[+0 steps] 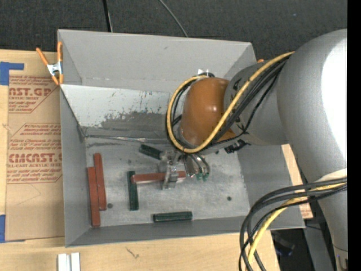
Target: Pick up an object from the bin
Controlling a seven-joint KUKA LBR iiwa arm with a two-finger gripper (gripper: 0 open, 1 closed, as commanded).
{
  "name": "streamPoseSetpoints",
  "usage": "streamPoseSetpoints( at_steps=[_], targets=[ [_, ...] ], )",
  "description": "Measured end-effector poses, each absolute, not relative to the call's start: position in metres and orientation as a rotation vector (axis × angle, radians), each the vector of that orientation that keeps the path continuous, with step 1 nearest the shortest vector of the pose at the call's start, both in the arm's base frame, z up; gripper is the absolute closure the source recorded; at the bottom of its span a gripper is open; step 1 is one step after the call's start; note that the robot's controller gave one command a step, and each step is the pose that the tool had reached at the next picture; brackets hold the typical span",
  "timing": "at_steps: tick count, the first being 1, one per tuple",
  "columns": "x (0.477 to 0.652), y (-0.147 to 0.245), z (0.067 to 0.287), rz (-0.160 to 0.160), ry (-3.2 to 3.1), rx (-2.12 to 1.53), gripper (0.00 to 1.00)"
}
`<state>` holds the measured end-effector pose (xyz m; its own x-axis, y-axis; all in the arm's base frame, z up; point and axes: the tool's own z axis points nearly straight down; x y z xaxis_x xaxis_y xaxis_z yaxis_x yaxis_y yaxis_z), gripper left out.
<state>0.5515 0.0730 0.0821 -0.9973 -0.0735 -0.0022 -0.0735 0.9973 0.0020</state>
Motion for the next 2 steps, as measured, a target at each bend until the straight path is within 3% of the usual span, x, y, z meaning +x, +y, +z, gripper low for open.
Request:
streamPoseSetpoints(
  at_steps=[1,2],
  targets=[
    [0.552,0.073,0.082,0.003,3.137,-0.116,1.0],
    [0.553,0.079,0.242,0.0,3.132,-0.172,1.0]
  ],
)
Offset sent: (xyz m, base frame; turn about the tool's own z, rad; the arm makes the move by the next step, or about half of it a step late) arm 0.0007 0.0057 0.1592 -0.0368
